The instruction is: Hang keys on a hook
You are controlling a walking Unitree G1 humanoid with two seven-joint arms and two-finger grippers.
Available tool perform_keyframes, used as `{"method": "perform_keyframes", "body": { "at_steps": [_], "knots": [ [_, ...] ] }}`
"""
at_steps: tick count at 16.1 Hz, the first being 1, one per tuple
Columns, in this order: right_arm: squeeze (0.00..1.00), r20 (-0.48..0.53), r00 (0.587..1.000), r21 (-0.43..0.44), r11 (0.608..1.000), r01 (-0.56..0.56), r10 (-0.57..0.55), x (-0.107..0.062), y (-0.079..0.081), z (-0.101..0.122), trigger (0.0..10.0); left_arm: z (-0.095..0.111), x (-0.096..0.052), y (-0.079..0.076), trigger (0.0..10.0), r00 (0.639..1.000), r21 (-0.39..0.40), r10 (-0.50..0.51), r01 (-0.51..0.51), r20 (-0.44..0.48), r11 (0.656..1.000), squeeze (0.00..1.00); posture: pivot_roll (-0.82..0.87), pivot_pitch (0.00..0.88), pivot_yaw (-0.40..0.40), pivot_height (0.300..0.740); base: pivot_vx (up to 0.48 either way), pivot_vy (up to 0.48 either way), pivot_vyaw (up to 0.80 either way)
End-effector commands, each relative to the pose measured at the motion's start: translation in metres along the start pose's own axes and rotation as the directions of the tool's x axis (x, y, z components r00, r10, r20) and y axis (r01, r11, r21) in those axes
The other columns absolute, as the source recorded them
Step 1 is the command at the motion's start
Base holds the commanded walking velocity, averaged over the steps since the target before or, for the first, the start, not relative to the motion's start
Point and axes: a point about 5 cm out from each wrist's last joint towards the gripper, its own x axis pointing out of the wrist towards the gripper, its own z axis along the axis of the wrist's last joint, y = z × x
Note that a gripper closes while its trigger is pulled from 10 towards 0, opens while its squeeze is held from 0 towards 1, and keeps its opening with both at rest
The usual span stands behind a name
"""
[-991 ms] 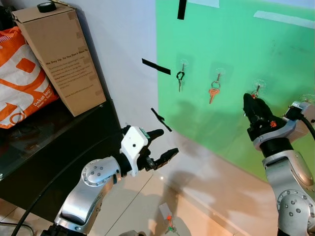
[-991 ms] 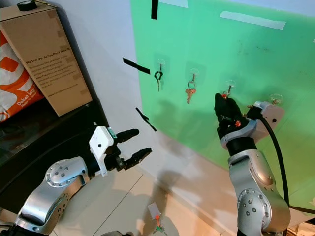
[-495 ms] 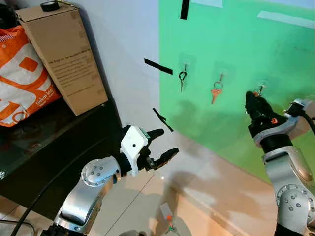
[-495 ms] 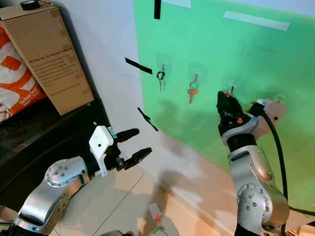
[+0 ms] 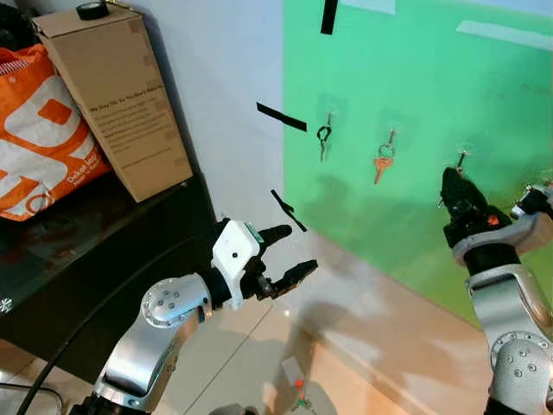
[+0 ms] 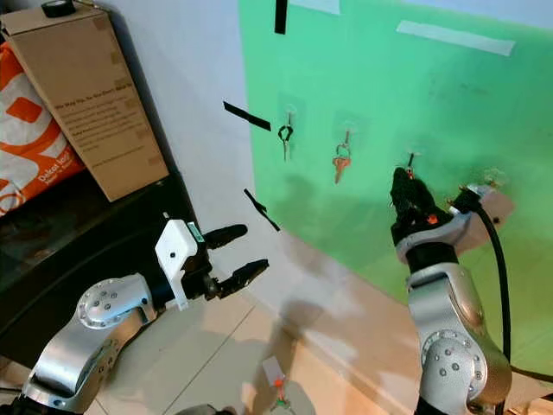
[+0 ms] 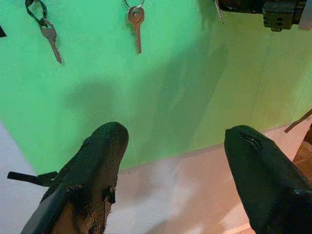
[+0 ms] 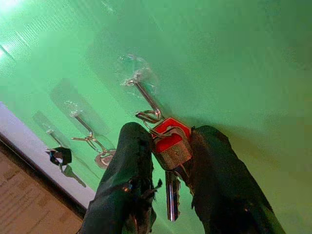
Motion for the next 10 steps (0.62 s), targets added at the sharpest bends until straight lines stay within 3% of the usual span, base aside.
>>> {"method": "perform_keyframes", "body": {
  "at_steps": [1,4,5,10],
  "knots": [
    [0.0,-0.024,0.999,0.018,0.999,0.033,-0.032,-0.0023,-0.0063,-0.0044,10.0,0.0018,-0.0015,0.0006,10.0,1.0,0.002,-0.01,0.01,-0.004,1.0,0.0,-0.09,0.0,0.072,0.74,0.0,0.0,0.0],
    [0.0,-0.041,0.998,0.015,0.999,0.038,-0.037,-0.0043,-0.0077,-0.0074,10.0,0.0019,-0.0019,0.0003,10.0,1.0,0.0,-0.01,0.01,-0.005,1.0,0.0,-0.09,0.0,0.071,0.74,0.0,0.0,0.0],
    [0.0,-0.066,0.997,-0.033,0.999,0.026,-0.028,-0.0056,-0.0075,-0.011,10.0,0.002,-0.002,0.0002,10.0,1.0,0.0,-0.01,0.01,-0.005,1.0,0.0,-0.09,0.0,0.071,0.74,0.0,0.0,0.0],
    [0.0,-0.073,0.997,-0.075,0.997,0.025,-0.03,-0.0038,-0.0058,-0.012,10.0,0.0029,-0.001,0.0009,10.0,1.0,0.008,-0.005,0.005,-0.001,1.0,0.0,-0.09,0.0,0.071,0.74,0.0,0.0,0.0]
  ]
}}
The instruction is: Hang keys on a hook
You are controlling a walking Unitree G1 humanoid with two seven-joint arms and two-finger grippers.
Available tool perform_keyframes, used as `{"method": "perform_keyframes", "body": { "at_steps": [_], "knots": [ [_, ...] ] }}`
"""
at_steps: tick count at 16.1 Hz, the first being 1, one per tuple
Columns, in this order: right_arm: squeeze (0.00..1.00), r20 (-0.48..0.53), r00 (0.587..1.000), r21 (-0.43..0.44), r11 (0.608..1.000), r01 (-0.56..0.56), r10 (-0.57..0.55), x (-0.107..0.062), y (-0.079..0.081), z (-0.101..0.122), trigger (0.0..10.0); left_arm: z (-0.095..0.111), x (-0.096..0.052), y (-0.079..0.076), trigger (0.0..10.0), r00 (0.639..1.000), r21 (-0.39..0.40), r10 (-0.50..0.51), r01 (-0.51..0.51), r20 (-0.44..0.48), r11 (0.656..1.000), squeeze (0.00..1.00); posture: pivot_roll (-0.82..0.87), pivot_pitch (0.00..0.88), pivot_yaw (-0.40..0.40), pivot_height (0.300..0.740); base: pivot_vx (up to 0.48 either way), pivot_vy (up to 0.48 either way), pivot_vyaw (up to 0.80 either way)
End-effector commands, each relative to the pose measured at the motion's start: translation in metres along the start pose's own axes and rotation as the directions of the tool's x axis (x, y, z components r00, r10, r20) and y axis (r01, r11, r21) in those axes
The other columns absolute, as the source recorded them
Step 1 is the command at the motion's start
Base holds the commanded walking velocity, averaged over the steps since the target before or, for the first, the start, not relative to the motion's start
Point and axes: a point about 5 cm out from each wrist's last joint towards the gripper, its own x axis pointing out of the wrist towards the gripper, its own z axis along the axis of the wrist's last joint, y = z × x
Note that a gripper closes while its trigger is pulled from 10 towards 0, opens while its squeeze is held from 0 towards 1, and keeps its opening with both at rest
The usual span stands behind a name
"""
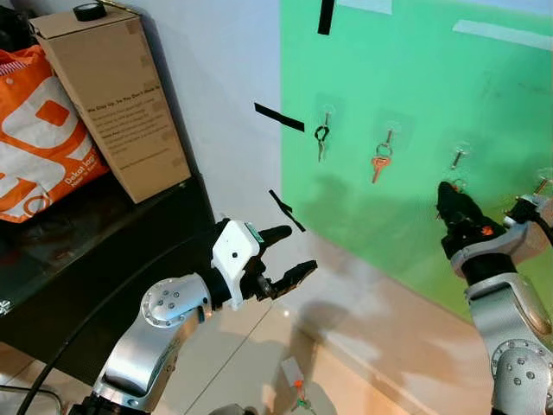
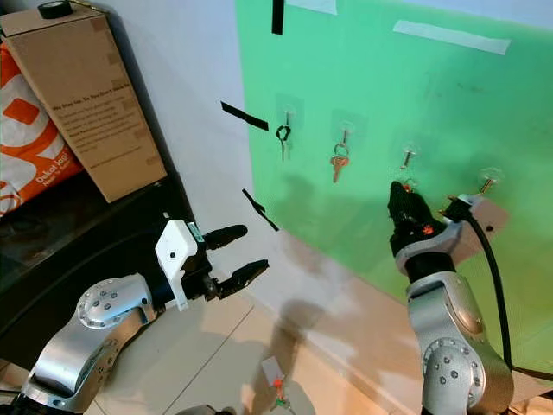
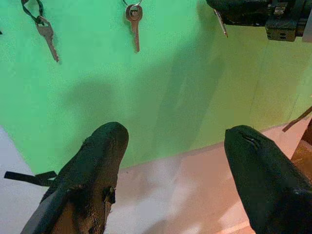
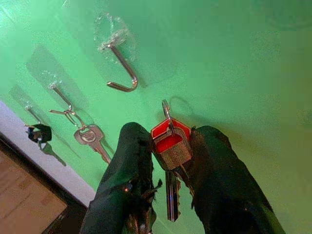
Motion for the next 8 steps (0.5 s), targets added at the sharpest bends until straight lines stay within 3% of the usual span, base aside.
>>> {"method": "perform_keyframes", "body": {
  "at_steps": [1,8],
  "knots": [
    [0.0,-0.017,1.0,-0.028,1.0,-0.006,0.005,0.002,0.001,-0.002,10.0,0.004,0.0,0.001,10.0,1.0,0.017,-0.004,0.004,0.008,1.0,0.0,-0.09,0.0,0.07,0.74,0.0,0.0,0.0],
    [0.0,0.06,0.993,-0.1,0.991,-0.093,0.1,0.002,0.017,0.007,10.0,0.005,0.0,0.001,10.0,1.0,0.021,-0.003,0.003,0.01,1.0,0.0,-0.09,0.0,0.07,0.74,0.0,0.0,0.0]
  ]
}}
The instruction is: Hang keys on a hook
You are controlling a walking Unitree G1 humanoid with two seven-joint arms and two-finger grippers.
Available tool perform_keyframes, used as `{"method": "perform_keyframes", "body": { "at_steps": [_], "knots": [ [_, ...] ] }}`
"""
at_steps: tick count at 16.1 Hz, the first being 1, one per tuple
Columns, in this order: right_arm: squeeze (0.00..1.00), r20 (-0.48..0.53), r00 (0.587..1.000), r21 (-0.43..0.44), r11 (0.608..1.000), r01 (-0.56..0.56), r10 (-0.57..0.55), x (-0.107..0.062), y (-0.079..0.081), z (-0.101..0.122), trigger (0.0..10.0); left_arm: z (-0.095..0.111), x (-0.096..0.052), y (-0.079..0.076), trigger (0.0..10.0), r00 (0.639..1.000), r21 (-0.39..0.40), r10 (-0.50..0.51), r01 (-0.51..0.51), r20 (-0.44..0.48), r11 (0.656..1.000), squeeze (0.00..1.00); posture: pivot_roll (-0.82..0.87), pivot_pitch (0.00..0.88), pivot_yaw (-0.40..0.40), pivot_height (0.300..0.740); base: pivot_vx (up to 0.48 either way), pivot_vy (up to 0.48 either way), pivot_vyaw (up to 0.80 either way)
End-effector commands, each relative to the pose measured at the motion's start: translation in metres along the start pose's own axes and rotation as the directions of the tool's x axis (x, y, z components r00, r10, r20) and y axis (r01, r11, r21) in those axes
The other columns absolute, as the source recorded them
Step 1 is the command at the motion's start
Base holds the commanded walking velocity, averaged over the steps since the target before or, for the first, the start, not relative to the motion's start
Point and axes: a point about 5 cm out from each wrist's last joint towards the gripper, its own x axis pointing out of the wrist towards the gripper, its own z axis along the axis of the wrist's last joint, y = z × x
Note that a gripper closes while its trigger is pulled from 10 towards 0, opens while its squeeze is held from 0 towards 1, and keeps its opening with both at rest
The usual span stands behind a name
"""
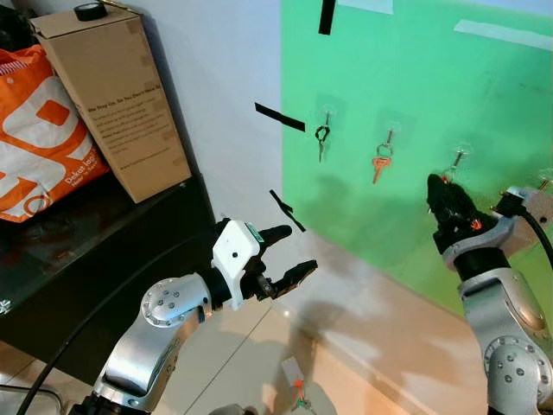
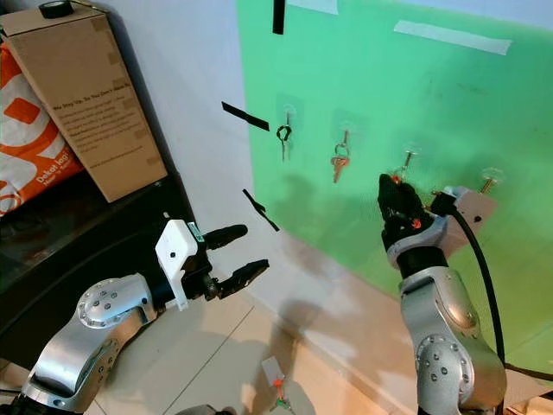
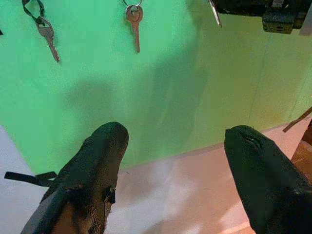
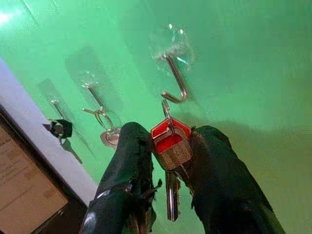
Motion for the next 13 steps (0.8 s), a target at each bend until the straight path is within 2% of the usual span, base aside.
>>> {"method": "perform_keyframes", "body": {
  "at_steps": [1,6,10,13],
  "knots": [
    [0.0,0.039,0.999,-0.018,0.999,-0.027,0.027,0.0003,0.0057,0.0069,10.0,0.0047,0.0,0.0006,10.0,1.0,0.021,-0.004,0.004,0.008,1.0,0.0,-0.09,0.0,0.07,0.74,0.0,0.0,0.0],
    [0.0,0.079,0.997,-0.042,0.999,-0.021,0.025,0.0017,0.0052,0.0112,10.0,0.0044,0.0003,0.0,10.0,1.0,0.019,-0.007,0.007,0.007,1.0,0.0,-0.09,0.0,0.07,0.74,0.0,0.0,0.0],
    [0.0,0.062,0.997,-0.058,0.998,-0.035,0.038,0.0047,0.0077,0.0106,10.0,0.0042,0.0003,0.0,10.0,1.0,0.018,-0.008,0.008,0.006,1.0,0.0,-0.09,0.0,0.069,0.74,0.0,0.0,0.0],
    [0.0,0.071,0.997,-0.012,1.0,-0.007,0.008,0.0077,0.0046,0.0136,10.0,0.004,0.0002,0.0001,10.0,1.0,0.017,-0.007,0.007,0.006,1.0,0.0,-0.09,0.0,0.068,0.74,0.0,0.0,0.0]
  ]
}}
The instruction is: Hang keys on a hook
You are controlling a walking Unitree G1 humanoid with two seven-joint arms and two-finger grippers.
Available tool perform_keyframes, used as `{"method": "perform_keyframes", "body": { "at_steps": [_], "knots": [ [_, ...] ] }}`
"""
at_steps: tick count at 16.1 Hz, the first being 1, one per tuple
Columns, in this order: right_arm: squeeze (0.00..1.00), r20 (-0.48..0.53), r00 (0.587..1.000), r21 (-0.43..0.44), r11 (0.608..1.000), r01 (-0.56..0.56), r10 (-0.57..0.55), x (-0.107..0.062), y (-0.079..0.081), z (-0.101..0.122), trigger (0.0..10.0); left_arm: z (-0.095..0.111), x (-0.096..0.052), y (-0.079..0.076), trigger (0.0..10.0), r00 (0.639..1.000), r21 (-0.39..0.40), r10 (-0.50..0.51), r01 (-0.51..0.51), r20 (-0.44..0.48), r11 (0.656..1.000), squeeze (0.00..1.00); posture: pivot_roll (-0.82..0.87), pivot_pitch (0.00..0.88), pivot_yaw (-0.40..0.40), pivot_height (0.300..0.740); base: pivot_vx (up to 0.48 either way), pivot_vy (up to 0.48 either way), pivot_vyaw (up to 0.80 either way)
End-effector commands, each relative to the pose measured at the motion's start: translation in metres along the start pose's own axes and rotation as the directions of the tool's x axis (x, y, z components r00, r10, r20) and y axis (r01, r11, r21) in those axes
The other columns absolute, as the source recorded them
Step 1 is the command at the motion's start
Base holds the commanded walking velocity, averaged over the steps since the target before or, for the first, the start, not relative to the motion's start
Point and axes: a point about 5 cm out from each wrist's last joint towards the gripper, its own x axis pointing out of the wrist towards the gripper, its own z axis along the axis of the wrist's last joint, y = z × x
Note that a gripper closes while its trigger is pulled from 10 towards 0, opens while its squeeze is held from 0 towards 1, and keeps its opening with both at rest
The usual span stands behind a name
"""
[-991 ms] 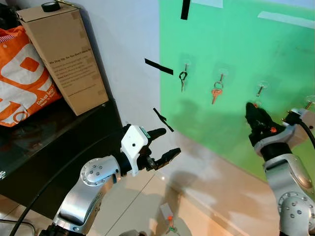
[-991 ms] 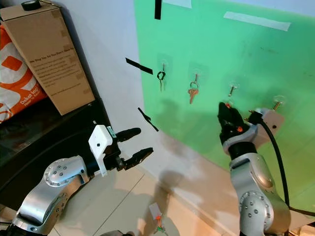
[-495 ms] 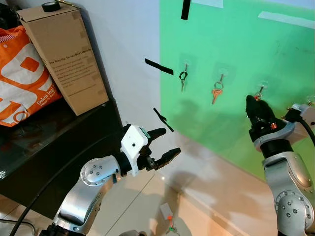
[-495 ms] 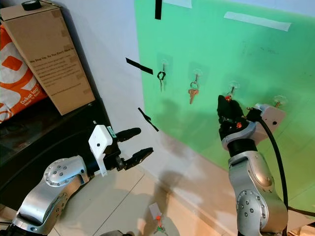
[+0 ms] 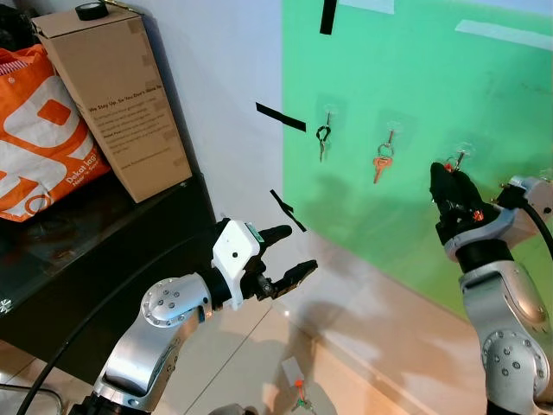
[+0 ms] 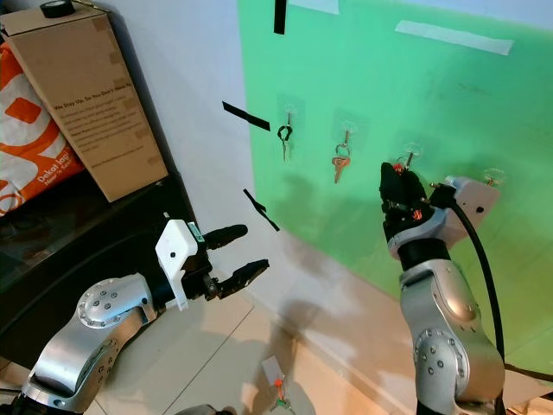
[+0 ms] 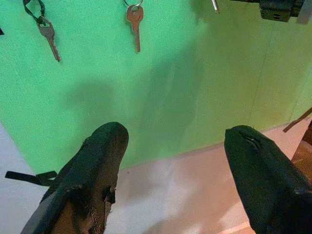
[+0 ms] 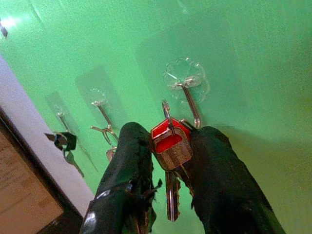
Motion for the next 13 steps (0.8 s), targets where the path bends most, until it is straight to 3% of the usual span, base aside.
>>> {"method": "perform_keyframes", "body": {
  "at_steps": [1,7,13],
  "knots": [
    [0.0,0.027,0.999,0.034,0.999,0.021,-0.022,0.0021,-0.0032,0.007,10.0,0.0039,0.0001,0.0001,10.0,1.0,0.017,-0.007,0.007,0.005,1.0,0.0,-0.09,0.0,0.068,0.74,0.0,0.0,0.0],
    [0.0,-0.001,0.998,0.151,0.987,0.057,-0.057,-0.0025,-0.0112,0.0071,10.0,0.0031,-0.0007,-0.0001,10.0,1.0,0.015,-0.011,0.011,0.003,1.0,0.0,-0.09,0.0,0.068,0.74,0.0,0.0,0.0],
    [0.0,-0.062,0.997,0.138,0.989,0.057,-0.049,-0.0076,-0.0104,0.0002,10.0,0.0024,-0.0017,-0.001,10.0,1.0,0.016,-0.017,0.017,0.001,1.0,0.0,-0.09,0.0,0.067,0.74,0.0,0.0,0.0]
  ]
}}
